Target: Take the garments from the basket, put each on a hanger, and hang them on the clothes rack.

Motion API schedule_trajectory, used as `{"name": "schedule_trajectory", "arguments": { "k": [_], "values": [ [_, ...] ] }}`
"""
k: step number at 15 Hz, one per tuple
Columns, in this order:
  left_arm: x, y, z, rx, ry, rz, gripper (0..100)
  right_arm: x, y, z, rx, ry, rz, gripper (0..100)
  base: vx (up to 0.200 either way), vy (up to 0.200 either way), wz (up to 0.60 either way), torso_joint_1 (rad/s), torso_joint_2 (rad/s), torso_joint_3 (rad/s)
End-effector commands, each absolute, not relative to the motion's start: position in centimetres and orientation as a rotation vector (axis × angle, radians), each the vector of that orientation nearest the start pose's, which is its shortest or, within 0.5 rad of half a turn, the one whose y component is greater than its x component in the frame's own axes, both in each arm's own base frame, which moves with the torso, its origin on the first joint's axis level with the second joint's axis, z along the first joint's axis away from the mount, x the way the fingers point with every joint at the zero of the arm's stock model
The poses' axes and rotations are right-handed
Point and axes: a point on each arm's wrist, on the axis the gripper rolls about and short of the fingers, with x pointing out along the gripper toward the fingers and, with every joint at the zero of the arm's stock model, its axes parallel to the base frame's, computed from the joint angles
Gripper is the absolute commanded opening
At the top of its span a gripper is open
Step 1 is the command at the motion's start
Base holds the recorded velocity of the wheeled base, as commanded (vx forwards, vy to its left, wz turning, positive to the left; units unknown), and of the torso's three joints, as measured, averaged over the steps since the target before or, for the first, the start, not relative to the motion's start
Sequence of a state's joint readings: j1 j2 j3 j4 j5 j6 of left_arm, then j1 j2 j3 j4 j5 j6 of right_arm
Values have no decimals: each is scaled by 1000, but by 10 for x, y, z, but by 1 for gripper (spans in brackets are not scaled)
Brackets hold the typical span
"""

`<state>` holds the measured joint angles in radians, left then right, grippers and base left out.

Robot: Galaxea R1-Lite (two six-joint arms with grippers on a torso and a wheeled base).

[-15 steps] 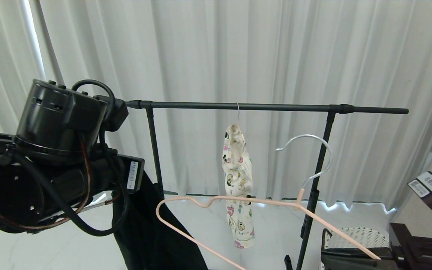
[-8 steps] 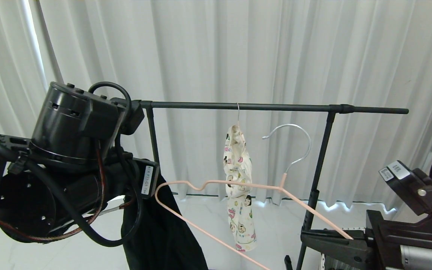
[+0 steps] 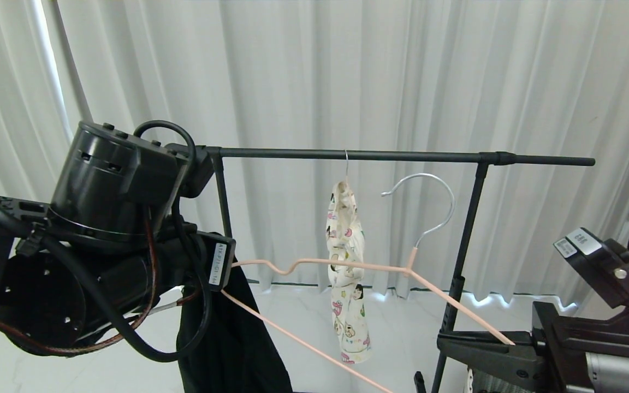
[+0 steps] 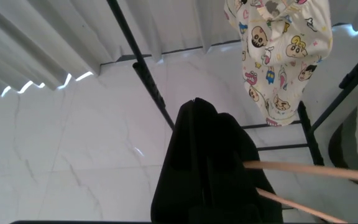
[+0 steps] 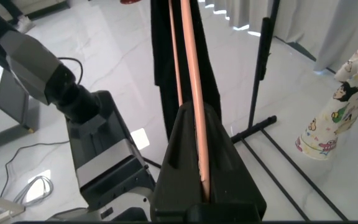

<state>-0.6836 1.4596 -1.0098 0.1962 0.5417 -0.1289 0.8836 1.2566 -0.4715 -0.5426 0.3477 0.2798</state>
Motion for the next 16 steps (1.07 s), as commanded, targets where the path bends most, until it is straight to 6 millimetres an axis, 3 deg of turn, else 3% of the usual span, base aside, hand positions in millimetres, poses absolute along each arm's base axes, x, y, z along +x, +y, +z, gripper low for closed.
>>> {"name": "schedule_trajectory", "arguments": {
  "k": [1, 16],
  "values": [
    [190, -140, 231, 244, 532, -100, 0, 109, 145, 193, 176, 407, 1184, 0, 0, 0, 0, 0, 0, 0],
    [178, -151, 246, 236, 475, -156, 0, 119, 170, 197, 162, 426, 1232, 0, 0, 0, 0, 0, 0, 0]
  ]
}}
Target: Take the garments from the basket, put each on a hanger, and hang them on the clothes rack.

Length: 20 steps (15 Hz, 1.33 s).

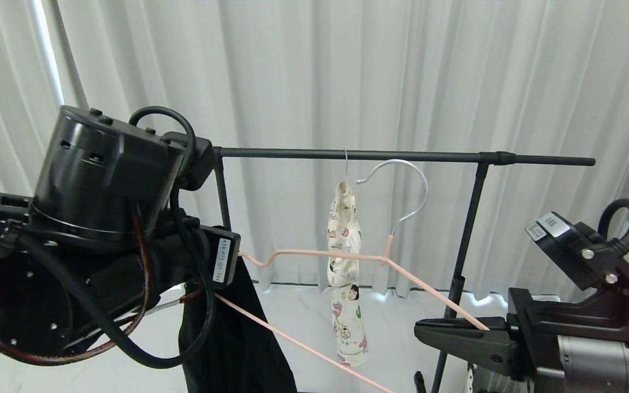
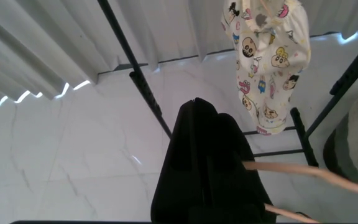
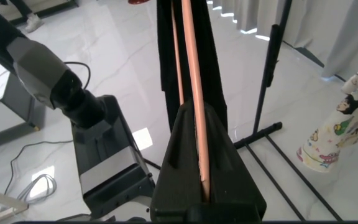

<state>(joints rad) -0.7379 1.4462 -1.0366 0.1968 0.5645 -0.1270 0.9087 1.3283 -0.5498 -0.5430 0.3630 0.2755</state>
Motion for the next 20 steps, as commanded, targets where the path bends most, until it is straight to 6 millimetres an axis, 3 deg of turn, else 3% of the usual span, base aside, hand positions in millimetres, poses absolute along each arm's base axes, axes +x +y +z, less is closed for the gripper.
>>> {"name": "schedule_trajectory", "arguments": {
  "k": [1, 7, 12, 20],
  "values": [
    [175, -154, 247, 237, 468, -176, 0, 118, 174, 197, 159, 429, 1245, 0, 0, 0, 0, 0, 0, 0],
    [157, -177, 260, 227, 428, -330, 0, 121, 198, 208, 158, 412, 1301, 0, 0, 0, 0, 0, 0, 0],
    [149, -180, 264, 222, 414, -374, 0, 119, 202, 207, 155, 419, 1316, 0, 0, 0, 0, 0, 0, 0],
    [150, -170, 267, 209, 407, -347, 0, 114, 163, 201, 161, 452, 1220, 0, 0, 0, 0, 0, 0, 0]
  ]
}}
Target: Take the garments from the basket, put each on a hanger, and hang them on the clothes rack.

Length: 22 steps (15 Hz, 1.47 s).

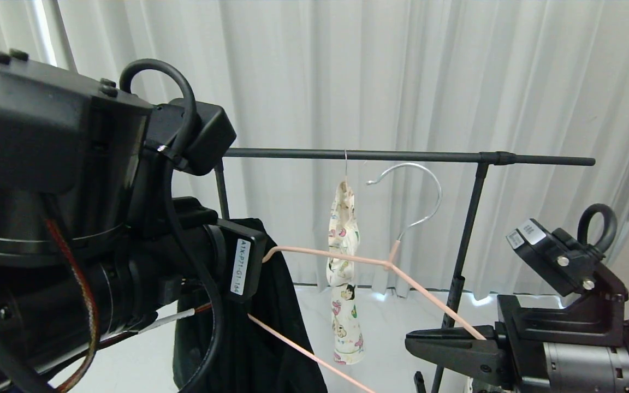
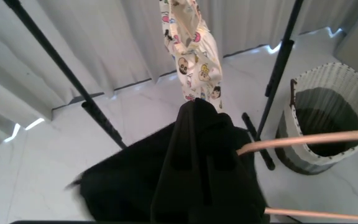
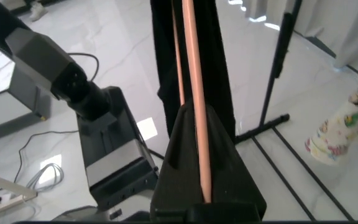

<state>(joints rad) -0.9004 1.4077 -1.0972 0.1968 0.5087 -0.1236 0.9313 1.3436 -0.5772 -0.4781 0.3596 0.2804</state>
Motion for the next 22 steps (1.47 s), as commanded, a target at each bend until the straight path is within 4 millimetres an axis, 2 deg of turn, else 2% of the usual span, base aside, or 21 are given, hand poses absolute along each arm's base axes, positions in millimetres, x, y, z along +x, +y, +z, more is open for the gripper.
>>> {"name": "schedule_trajectory", "arguments": {
  "k": [1, 5, 8, 11, 16, 19, 22],
  "values": [
    [150, -170, 266, 212, 410, -346, 0, 115, 160, 201, 161, 453, 1210, 0, 0, 0, 0, 0, 0, 0],
    [147, -170, 269, 202, 398, -364, 0, 114, 161, 201, 152, 461, 1230, 0, 0, 0, 0, 0, 0, 0],
    [138, -180, 273, 200, 389, -443, 0, 117, 171, 194, 97, 476, 1265, 0, 0, 0, 0, 0, 0, 0],
    [130, -186, 270, 216, 393, -488, 0, 122, 180, 198, 96, 471, 1279, 0, 0, 0, 0, 0, 0, 0],
    [140, -206, 270, 185, 355, -502, 0, 123, 193, 193, 82, 493, 1303, 0, 0, 0, 0, 0, 0, 0],
    [134, -213, 270, 187, 349, -535, 0, 129, 202, 191, 89, 483, 1300, 0, 0, 0, 0, 0, 0, 0],
    [133, -216, 279, 167, 326, -549, 0, 131, 206, 188, 98, 478, 1299, 0, 0, 0, 0, 0, 0, 0]
  ]
}}
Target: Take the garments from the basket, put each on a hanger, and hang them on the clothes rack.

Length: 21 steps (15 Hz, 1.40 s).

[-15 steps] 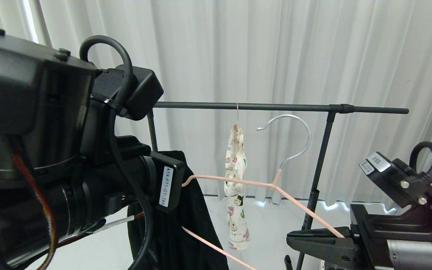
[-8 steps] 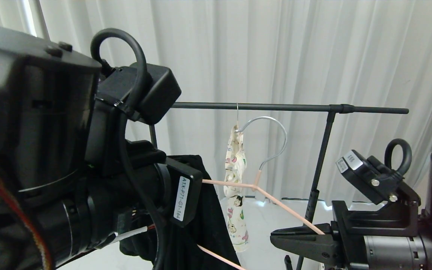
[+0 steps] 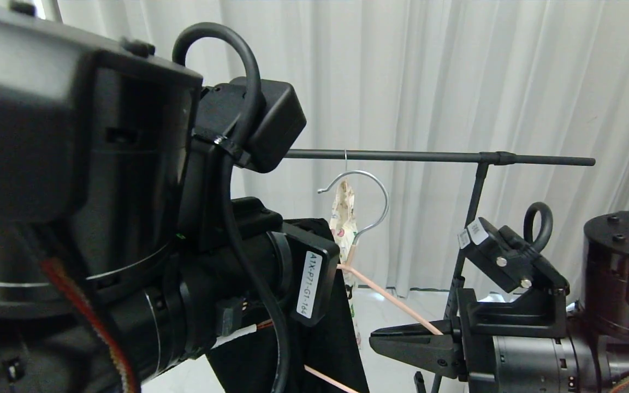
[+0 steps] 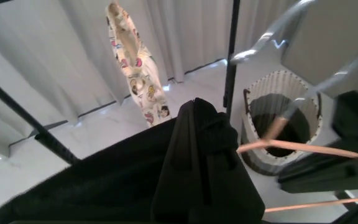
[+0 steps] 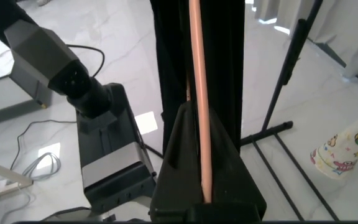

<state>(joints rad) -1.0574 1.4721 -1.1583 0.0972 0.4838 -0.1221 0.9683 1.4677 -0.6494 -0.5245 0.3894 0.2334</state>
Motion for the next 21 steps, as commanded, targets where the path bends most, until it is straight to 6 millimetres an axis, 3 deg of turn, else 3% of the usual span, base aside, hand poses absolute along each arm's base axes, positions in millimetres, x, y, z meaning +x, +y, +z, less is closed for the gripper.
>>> {"name": "schedule_trajectory", "arguments": {
  "k": [1, 11, 12, 17, 21],
  "values": [
    [131, -217, 282, 162, 318, -559, 0, 132, 206, 188, 99, 481, 1298, 0, 0, 0, 0, 0, 0, 0],
    [130, -212, 282, 158, 316, -545, 0, 133, 206, 189, 120, 464, 1228, 0, 0, 0, 0, 0, 0, 0],
    [130, -213, 281, 159, 317, -545, 100, 134, 206, 189, 123, 456, 1228, 0, 0, 0, 0, 0, 0, 0],
    [129, -207, 283, 153, 308, -528, 100, 134, 205, 192, 117, 430, 1209, 0, 0, 0, 0, 0, 0, 0],
    [126, -182, 281, 149, 303, -466, 100, 140, 197, 201, 129, 354, 1168, 0, 0, 0, 0, 0, 0, 0]
  ]
}}
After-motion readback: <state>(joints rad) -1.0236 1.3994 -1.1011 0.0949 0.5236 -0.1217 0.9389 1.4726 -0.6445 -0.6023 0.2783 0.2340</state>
